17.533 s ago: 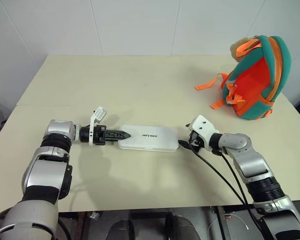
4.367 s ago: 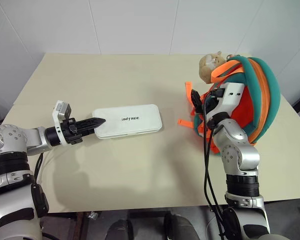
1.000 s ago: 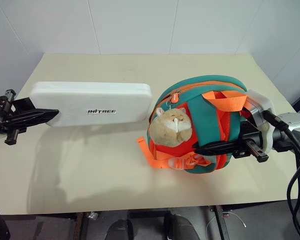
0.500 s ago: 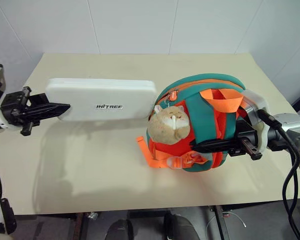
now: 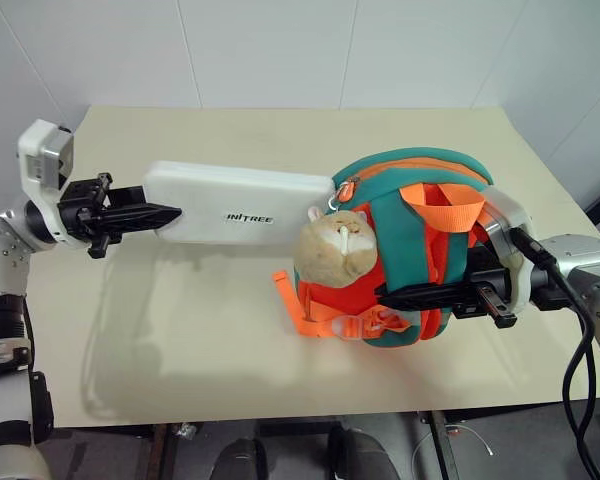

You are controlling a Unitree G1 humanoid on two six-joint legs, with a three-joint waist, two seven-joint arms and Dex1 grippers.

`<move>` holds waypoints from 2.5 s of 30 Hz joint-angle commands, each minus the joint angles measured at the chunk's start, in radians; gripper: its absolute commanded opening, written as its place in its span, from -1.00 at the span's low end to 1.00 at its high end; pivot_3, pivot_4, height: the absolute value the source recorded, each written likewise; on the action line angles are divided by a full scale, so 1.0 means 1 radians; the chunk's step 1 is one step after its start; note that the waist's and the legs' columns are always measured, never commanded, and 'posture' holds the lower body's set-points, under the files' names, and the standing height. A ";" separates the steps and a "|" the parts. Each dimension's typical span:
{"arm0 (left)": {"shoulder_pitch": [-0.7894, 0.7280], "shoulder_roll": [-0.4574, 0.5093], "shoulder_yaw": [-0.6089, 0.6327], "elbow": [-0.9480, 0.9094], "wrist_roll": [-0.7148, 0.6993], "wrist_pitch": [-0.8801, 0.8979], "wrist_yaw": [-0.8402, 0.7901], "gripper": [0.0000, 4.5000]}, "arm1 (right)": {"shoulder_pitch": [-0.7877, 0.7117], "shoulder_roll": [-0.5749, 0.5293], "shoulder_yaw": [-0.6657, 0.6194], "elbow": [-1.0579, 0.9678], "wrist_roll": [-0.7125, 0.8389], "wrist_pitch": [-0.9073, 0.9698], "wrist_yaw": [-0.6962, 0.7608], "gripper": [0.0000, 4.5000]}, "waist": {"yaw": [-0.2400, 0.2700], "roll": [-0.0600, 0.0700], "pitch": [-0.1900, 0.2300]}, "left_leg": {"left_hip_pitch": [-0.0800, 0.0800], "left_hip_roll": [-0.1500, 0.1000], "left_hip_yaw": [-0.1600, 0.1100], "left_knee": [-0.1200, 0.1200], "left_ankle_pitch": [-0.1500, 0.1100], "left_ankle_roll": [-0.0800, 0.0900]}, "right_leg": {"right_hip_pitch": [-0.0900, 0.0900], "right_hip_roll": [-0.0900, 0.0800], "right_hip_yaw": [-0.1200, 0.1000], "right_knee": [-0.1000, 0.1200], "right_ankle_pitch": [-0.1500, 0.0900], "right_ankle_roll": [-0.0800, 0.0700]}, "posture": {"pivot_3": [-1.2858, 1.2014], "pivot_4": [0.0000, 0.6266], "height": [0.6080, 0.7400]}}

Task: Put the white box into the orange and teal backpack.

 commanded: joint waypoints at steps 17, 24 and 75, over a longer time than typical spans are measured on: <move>-0.170 -0.084 -0.201 -0.065 0.018 -0.005 -0.113 -0.44 | 0.012 0.012 -0.020 -0.027 0.004 -0.046 -0.007 -0.77 | 0.023 0.000 0.000 | 0.000 0.000 0.000 0.001 0.000 0.000 | 0.000 0.000 0.000 0.000 0.000 0.000 | 0.03 -0.52 1.00; -0.247 -0.155 -0.325 -0.093 0.130 0.016 -0.075 -0.44 | 0.008 0.029 0.000 -0.023 -0.016 -0.062 -0.007 -0.77 | 0.025 0.000 0.000 | 0.000 0.000 0.001 0.002 0.000 0.000 | 0.000 0.001 0.000 0.000 0.000 0.000 | 0.03 -0.52 1.00; -0.142 -0.516 -0.424 -0.494 0.250 0.232 0.326 -0.03 | -0.048 0.108 0.058 0.043 -0.121 -0.122 -0.005 -0.77 | 0.025 0.000 0.000 | 0.000 0.000 -0.003 0.012 0.000 0.001 | 0.002 0.000 0.000 0.007 0.000 0.000 | 0.03 -0.52 1.00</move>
